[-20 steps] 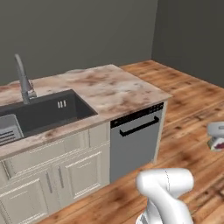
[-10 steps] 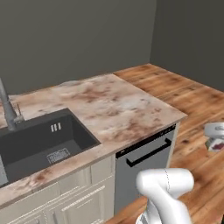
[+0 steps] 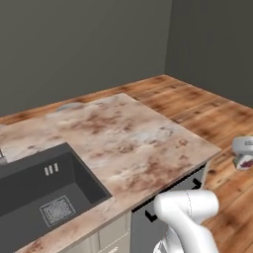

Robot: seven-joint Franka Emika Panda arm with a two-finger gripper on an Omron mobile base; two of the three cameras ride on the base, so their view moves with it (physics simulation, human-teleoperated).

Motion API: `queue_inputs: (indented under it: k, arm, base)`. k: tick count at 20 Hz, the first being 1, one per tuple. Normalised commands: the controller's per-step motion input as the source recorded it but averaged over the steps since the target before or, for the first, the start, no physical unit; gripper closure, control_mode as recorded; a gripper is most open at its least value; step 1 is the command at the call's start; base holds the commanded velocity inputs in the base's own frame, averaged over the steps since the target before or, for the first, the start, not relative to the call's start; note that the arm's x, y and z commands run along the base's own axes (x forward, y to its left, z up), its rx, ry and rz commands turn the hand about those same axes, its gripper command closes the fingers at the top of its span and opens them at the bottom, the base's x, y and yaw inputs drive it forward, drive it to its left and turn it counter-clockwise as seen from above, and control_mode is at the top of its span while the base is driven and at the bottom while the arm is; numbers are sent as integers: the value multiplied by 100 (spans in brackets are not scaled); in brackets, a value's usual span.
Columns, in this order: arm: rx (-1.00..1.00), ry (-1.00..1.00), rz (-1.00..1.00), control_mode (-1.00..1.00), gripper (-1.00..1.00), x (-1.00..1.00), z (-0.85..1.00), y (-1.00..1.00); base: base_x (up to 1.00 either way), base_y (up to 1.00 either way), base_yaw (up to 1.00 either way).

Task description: Move the drinks to the dining counter.

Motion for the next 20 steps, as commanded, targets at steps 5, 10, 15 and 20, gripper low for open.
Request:
queue_inputs:
  k: [5, 10, 15, 20]
  arm:
    - [0, 0, 0, 100, 100, 0, 0, 0]
    - [0, 0, 0, 100, 100, 0, 0, 0]
    - [0, 0, 0, 100, 100, 0, 0, 0]
    - [0, 0, 0, 100, 100, 0, 0, 0]
  base:
    - [95, 66, -6]
    - [94, 26, 1]
    - [97, 0, 32]
    - [95, 0, 42]
